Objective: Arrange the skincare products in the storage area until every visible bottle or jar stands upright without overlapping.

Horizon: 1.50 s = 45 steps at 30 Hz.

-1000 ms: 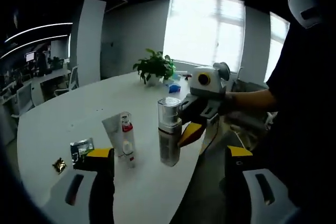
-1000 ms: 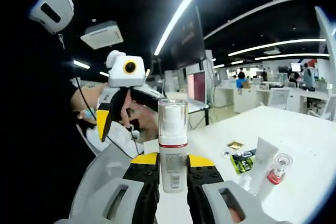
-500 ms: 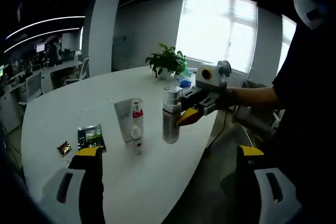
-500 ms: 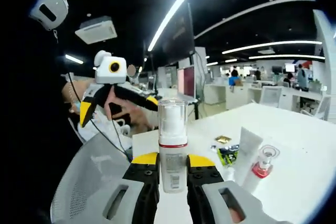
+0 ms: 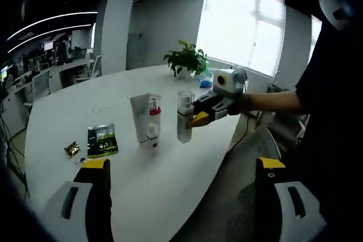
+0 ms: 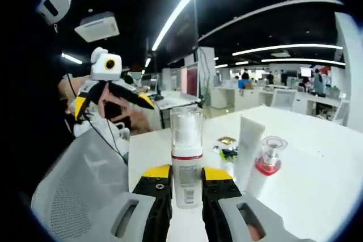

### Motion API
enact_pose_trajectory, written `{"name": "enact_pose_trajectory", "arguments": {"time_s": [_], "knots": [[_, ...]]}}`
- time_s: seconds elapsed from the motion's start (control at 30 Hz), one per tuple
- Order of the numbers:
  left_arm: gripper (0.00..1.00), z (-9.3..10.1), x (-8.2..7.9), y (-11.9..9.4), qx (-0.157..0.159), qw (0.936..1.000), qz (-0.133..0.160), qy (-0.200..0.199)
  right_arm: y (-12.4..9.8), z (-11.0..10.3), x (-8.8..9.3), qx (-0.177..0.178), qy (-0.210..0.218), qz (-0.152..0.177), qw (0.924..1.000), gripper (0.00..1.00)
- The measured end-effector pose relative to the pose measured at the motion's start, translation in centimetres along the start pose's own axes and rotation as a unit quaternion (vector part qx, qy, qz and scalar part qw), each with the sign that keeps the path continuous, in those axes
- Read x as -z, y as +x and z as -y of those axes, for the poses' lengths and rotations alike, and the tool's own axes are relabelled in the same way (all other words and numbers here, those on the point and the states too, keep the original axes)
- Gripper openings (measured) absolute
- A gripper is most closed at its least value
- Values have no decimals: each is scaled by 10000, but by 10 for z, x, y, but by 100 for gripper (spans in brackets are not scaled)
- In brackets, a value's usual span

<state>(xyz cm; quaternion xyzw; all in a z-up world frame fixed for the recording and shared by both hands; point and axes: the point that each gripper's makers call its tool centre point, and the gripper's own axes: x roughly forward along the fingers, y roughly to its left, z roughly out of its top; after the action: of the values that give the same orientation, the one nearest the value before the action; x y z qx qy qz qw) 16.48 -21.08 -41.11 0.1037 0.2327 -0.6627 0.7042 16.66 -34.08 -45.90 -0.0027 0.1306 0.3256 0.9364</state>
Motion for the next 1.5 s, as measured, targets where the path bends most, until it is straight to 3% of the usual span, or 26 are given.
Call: {"name": "enact_pose_trajectory", "arguments": {"time_s": [0.5, 0.9, 1.5], "knots": [[99, -9, 18, 4, -137, 9995, -243, -131, 15, 32, 46, 97, -255, -123, 9996, 10], [99, -13, 28, 9, -216, 9986, -420, -229, 28, 48, 77, 93, -58, -158, 9998, 10], [98, -12, 36, 21, -76, 9976, -647, -235, 30, 62, 84, 0, -207, -161, 9997, 10]]}}
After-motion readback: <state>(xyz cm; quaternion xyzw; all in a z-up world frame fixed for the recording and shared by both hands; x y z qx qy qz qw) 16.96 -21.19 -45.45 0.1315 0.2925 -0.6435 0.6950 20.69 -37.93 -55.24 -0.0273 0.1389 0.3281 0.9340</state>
